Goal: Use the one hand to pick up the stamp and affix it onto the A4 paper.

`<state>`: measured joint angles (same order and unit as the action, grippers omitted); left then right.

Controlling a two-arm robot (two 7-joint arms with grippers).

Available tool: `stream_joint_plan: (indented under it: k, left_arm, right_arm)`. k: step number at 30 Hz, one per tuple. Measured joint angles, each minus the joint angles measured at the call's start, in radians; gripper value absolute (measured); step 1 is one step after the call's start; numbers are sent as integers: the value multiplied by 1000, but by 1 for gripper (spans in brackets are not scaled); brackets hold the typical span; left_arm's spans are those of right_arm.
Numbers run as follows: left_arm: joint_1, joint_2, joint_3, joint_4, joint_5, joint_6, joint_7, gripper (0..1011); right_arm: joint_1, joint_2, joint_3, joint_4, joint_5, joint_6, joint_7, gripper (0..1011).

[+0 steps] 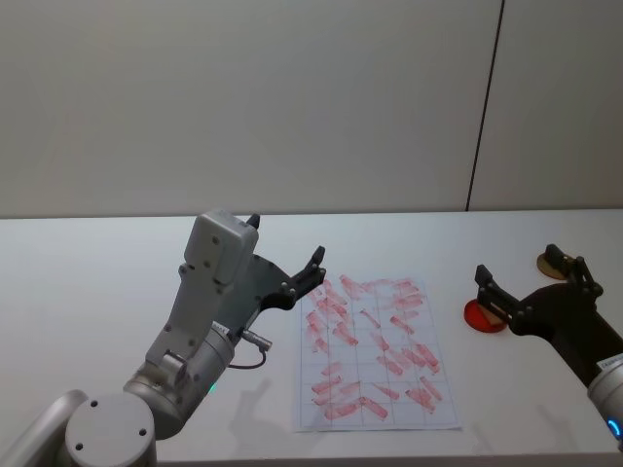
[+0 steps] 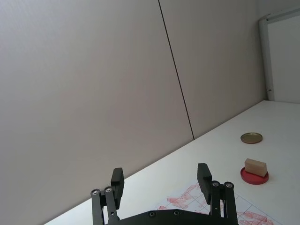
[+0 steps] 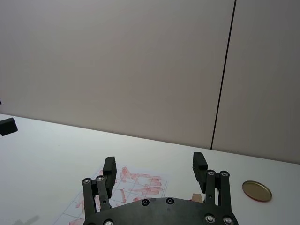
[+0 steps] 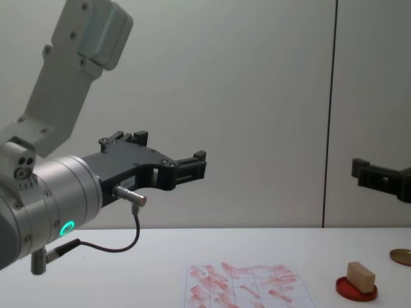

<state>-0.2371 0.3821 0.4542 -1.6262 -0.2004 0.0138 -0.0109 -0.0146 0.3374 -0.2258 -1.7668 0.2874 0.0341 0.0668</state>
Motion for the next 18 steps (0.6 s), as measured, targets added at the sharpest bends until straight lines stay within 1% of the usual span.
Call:
stream_joint_plan:
  k: [18]
  left_arm:
    - [0, 0, 0, 0, 0, 0, 0, 993]
  right_arm:
    - [0, 0, 0, 0, 0, 0, 0, 1001]
